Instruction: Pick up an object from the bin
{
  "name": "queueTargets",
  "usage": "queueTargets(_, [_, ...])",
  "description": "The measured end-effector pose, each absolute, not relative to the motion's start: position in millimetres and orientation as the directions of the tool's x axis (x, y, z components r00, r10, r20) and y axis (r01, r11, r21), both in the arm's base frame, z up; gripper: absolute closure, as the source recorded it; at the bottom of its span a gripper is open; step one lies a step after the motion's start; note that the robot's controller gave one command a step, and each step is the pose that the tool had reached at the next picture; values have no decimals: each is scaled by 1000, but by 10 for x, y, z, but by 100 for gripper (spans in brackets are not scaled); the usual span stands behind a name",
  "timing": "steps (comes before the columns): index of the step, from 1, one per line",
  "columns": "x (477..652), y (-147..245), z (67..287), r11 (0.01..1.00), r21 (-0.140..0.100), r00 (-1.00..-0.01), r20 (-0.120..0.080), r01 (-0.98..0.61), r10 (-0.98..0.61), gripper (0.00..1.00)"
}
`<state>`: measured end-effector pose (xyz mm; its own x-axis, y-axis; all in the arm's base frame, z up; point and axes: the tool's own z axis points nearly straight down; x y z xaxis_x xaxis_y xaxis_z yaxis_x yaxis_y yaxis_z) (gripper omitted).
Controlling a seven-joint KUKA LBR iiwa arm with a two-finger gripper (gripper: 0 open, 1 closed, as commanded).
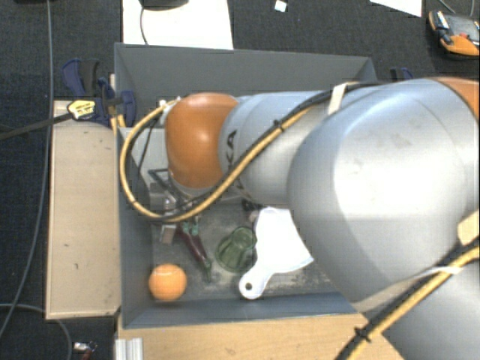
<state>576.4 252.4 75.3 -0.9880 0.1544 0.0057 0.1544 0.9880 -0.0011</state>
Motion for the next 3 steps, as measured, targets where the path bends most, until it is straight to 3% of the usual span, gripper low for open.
queueTargets(2, [5772,2525,914,988,2,-988,2,156,156,100])
queueTargets(3, [5746,2512,1105,988,-4,-988,12,157,157,100])
